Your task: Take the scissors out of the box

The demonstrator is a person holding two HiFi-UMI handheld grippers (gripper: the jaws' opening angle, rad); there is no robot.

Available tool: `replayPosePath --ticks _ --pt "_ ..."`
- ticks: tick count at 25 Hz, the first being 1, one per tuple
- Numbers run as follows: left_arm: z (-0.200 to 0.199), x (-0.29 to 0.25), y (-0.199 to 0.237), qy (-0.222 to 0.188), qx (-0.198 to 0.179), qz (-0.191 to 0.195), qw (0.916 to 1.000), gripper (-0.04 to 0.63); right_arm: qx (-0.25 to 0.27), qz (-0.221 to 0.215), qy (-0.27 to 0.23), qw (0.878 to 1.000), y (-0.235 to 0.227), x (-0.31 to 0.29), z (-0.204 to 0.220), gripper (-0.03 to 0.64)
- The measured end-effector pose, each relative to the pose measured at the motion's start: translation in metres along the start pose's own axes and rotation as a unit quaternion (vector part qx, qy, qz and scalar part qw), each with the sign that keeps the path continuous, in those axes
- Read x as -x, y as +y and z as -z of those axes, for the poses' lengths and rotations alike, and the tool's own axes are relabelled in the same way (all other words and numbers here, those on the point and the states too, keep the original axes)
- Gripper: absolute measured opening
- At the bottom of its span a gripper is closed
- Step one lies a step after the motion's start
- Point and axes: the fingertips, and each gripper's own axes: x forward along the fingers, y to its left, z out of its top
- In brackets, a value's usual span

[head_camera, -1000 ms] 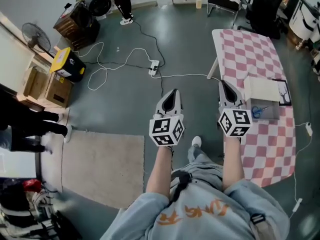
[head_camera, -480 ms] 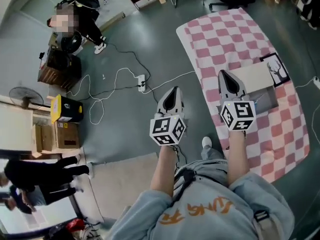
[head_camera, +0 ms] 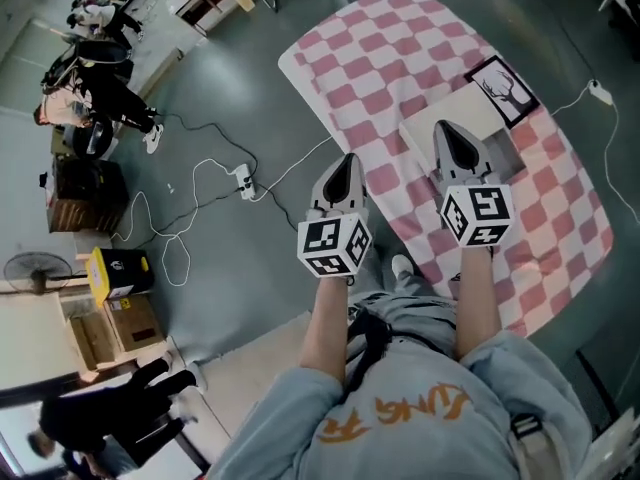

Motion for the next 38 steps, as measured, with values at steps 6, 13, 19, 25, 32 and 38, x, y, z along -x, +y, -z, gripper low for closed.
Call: replayPosePath --ticks 6,13,19,25,32,38 --pt "0.002 -0.052 -0.048 0.019 -0.017 0.097 0.9950 0.017 -0.007 0.106 -0.008 0.994 -0.063 0.029 -0.004 -0.002" --pt "0.031 -0.112 -0.091 0.073 -0.018 0.203 0.9762 0.017 -0.030 0.218 0.022 0.975 -0.112 0.048 0.023 -0.002" --pt "0.059 -0.152 -0.101 0.122 -0.015 0.251 0.9602 0.017 -0.034 0.320 0.111 0.940 -0.143 0.059 0.069 -0.002" --pt "0.086 -0.175 -0.106 0.159 -0.013 0.278 0.9473 0.017 -0.073 0.351 0.167 0.918 -0.149 0.070 0.110 0.000" --pt "0.111 -0.181 -0.112 0.182 -0.025 0.309 0.9331 0.017 -0.106 0.362 0.237 0.895 -0.150 0.070 0.154 0.000" --pt "0.119 -0.191 -0.103 0.205 0.012 0.315 0.9266 0.017 -0.130 0.354 0.294 0.878 -0.142 0.058 0.182 0.017"
